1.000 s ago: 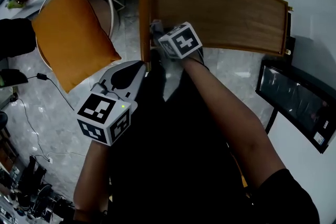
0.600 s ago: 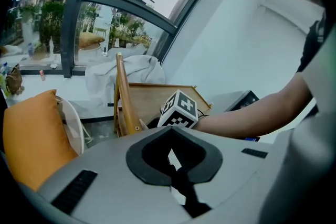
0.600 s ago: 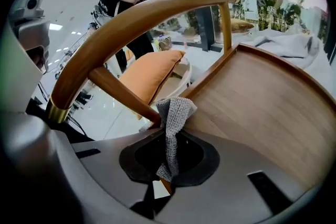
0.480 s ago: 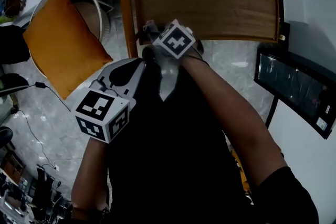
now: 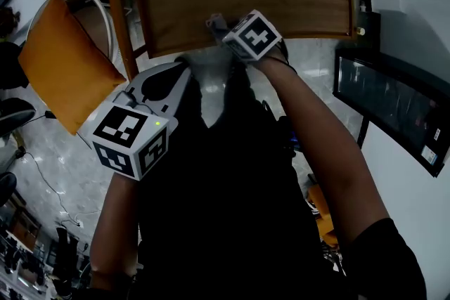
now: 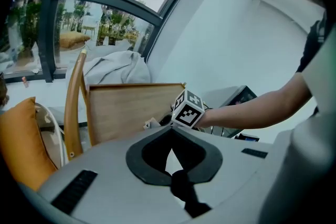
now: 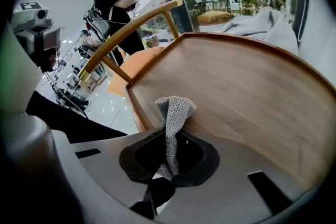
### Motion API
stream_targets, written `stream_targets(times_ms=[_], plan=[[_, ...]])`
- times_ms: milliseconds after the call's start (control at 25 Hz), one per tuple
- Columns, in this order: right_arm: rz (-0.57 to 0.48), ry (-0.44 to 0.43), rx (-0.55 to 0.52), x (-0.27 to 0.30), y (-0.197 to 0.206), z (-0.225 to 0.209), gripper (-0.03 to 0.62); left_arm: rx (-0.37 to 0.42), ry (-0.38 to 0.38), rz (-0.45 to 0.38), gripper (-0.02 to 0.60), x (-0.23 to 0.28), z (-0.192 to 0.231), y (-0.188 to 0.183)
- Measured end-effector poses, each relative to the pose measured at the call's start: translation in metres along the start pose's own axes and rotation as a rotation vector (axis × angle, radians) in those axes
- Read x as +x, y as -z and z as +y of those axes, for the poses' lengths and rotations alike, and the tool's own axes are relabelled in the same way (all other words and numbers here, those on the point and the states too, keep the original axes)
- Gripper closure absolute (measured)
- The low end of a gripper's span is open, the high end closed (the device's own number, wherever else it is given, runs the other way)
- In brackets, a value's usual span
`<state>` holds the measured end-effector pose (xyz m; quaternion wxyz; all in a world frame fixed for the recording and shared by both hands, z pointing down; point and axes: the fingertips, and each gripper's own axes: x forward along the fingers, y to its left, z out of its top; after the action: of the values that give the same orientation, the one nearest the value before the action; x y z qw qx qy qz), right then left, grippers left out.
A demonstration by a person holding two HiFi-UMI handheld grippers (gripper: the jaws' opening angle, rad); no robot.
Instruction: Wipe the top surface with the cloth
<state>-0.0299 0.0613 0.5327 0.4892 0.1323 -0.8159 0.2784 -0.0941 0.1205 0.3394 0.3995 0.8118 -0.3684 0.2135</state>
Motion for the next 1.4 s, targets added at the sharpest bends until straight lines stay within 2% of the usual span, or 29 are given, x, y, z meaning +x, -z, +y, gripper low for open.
stream_targets(times_ms=[520, 800, 1160, 1400], plan=[[-0.040, 0.048, 0.100, -0.079, 0.088, -0.098, 0.556, 0.071, 0.048, 0.042, 0.571, 0.084, -0.081, -0.033], [-0.059, 0.095, 0.164, -0.113, 0.125, -0.140, 0.556, 0.080, 0.065, 0.056, 0.571, 0.115, -0.114, -0.034], [-0.026, 0.230, 0.169, -0.164, 0.174, -0.197, 0.556, 0.075, 0.071, 0.065, 0.571, 0.137, -0.143, -0.026], [0.001, 0.344, 0.194, -0.184, 0.193, -0.231, 0.554, 0.063, 0.075, 0.081, 0.571, 0.147, -0.144, -0.020]])
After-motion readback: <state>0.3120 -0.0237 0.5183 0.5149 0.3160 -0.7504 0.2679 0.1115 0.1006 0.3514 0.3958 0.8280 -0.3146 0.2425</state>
